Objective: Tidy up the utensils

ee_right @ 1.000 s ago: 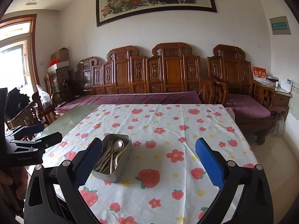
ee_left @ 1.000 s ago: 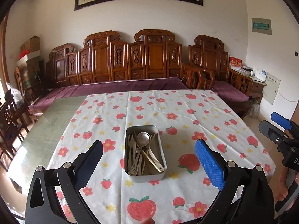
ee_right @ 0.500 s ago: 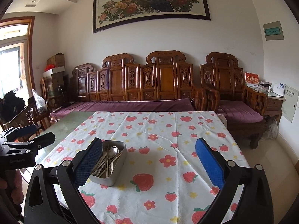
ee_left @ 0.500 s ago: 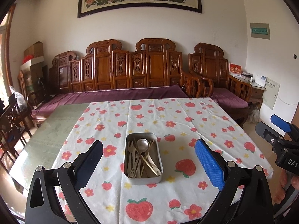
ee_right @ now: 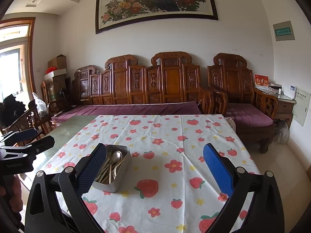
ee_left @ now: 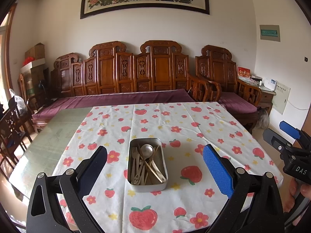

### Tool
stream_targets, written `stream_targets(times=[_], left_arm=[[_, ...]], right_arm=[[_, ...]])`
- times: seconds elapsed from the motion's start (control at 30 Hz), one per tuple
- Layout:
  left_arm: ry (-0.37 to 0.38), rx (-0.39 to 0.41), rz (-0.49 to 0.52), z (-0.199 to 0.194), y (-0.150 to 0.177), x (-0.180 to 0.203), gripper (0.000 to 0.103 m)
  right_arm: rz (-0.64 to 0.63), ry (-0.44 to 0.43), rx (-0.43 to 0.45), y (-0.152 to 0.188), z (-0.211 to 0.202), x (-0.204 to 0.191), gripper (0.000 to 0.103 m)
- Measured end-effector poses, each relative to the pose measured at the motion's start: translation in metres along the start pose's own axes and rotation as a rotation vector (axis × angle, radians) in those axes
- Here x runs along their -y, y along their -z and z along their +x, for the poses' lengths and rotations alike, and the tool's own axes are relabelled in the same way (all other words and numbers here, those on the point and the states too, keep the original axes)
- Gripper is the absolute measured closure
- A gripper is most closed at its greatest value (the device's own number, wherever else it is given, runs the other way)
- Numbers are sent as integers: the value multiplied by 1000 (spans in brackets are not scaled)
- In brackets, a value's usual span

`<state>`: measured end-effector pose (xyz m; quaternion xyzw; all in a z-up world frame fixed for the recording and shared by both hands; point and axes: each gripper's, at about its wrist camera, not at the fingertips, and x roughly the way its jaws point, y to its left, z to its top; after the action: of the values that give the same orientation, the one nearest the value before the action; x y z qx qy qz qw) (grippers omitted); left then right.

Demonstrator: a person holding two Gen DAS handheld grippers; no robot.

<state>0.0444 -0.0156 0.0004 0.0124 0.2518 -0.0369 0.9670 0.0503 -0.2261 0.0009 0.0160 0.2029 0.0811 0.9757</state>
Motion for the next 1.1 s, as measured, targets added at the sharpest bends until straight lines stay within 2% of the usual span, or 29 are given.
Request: stream_targets(times=[1.1], left_arm=[[-2, 16, 12, -9, -4, 5, 8]], right_arm=[[1, 1, 0, 1, 1, 1, 3]])
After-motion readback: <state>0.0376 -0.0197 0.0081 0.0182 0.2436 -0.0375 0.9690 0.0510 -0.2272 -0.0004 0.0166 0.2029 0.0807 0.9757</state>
